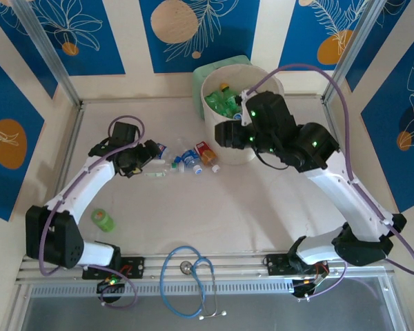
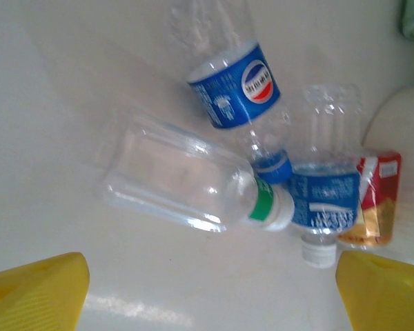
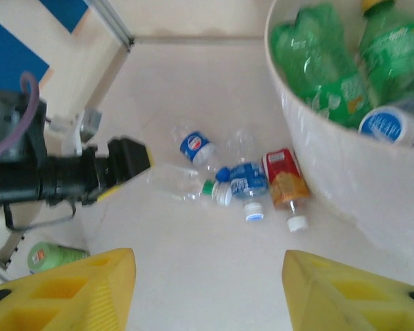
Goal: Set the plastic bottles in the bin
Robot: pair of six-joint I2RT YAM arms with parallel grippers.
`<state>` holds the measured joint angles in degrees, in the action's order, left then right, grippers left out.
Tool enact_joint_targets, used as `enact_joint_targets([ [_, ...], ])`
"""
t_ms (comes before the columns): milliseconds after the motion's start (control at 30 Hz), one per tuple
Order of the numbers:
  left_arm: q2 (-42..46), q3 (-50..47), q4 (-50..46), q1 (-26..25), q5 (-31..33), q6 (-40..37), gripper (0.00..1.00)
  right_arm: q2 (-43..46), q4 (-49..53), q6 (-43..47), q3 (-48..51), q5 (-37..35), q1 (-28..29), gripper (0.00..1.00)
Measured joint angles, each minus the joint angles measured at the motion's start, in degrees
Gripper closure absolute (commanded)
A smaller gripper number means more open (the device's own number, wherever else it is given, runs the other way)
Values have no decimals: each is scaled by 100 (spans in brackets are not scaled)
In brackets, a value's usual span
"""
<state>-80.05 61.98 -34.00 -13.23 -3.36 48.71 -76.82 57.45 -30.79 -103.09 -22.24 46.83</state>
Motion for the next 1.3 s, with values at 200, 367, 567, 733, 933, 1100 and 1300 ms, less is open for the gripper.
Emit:
enact_joint_targets([
  [200, -1054, 911, 216, 280, 83, -114, 9, 116, -317, -378, 1104, 164, 267, 41],
  [367, -2009, 1823, 181, 306, 328, -96, 10, 105, -439, -553, 1246, 188, 444, 41],
  [567, -2920, 2581, -17, 304, 494, -17, 10, 98, -564, -634, 1246, 186, 590, 41],
  [733, -3143, 2671, -299, 269, 645, 98, 7, 94, -570, -678, 1248, 162, 610, 41],
  [933, -3265, 2671, -422, 197, 728, 212, 6, 85, -581, -697, 1246, 144, 623, 41],
  [1100, -3506, 2677, -422, 114, 752, 295, 6, 85, -577, -697, 1248, 136, 643, 41],
  [1300, -3799, 2712, -420, 31, 750, 402, 10, 85, -568, -697, 1246, 120, 673, 41],
])
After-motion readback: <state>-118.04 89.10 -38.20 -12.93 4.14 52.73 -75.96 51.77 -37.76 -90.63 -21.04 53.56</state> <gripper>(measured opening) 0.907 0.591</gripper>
